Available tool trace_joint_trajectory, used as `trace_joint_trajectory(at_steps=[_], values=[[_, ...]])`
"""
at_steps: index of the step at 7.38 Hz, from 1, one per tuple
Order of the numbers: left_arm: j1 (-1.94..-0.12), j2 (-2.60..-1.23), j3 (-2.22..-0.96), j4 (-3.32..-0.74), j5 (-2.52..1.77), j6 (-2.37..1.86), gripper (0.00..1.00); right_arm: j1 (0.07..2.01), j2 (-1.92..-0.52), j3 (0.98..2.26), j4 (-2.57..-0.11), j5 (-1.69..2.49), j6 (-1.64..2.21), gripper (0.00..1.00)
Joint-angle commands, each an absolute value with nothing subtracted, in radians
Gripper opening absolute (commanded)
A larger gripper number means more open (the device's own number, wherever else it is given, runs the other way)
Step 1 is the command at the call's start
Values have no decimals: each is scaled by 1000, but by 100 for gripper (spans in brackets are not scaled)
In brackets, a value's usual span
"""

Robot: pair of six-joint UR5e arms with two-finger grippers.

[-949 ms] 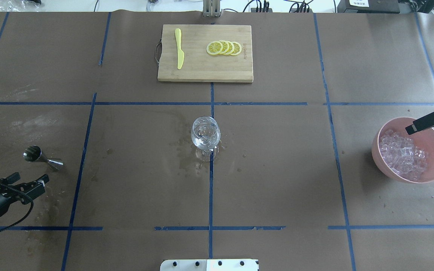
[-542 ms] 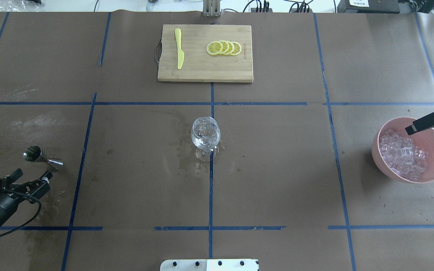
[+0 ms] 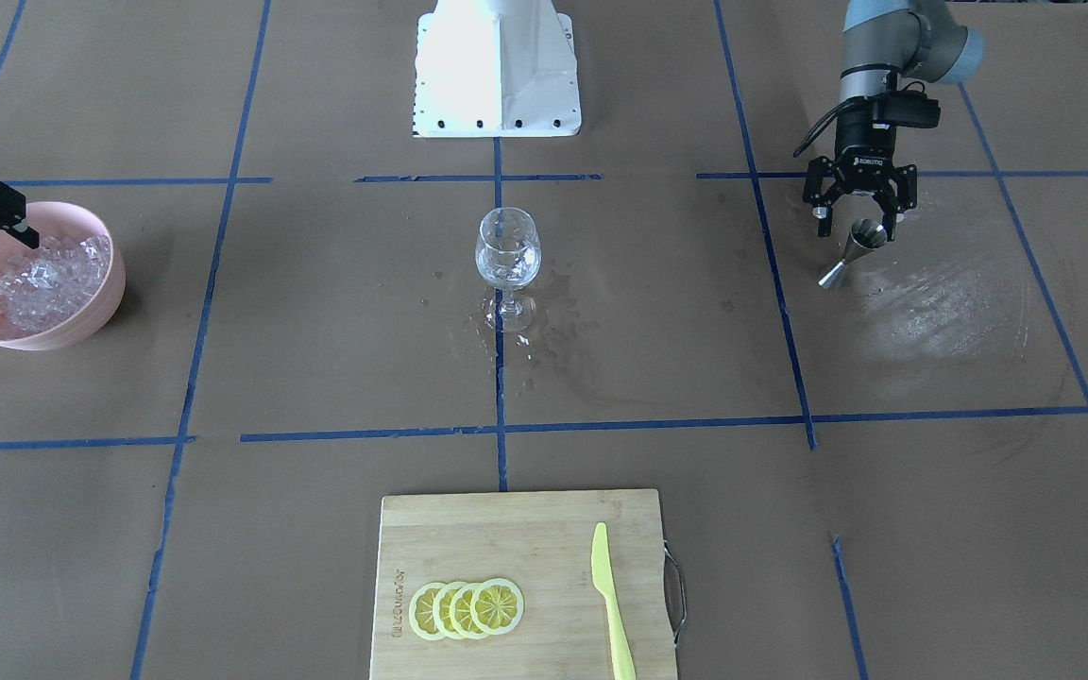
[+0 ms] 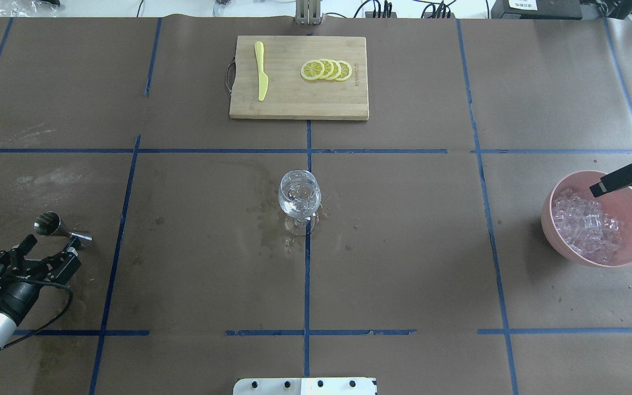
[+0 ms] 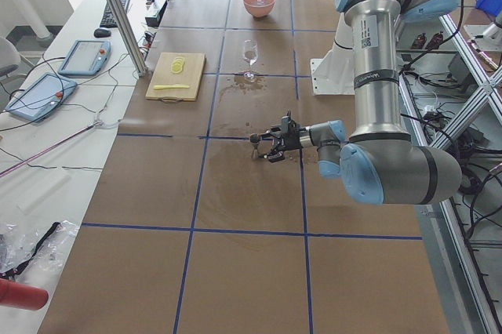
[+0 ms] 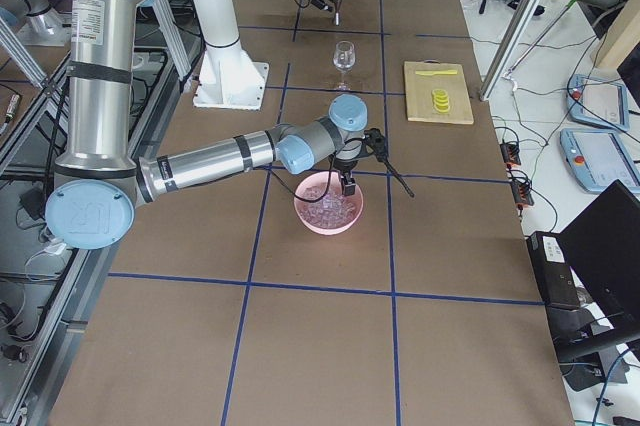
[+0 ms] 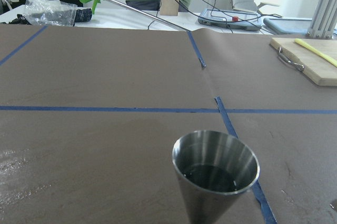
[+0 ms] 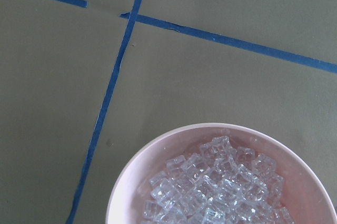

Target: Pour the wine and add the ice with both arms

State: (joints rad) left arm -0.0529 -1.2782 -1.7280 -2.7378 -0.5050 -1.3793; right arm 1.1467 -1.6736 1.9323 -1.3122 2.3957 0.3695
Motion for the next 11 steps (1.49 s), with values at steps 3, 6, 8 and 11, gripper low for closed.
trace_joint_trajectory(at_steps=[3,6,8,11], values=[[-52,-1353,-1629,-2737,-414,-1332,90,1147,-1674,1931,-1313,2393,371,100],[-52,-1385,-1579,-2738,-417,-1330,78,1146,-1672,1931,-1313,2391,371,100],[-54,-1402,-1574,-2740,-417,-1327,55,1146,-1672,1933,-1312,2391,371,100],[-61,-1391,-1578,-2753,-417,-1302,53,1146,-1672,1933,-1313,2391,371,100]])
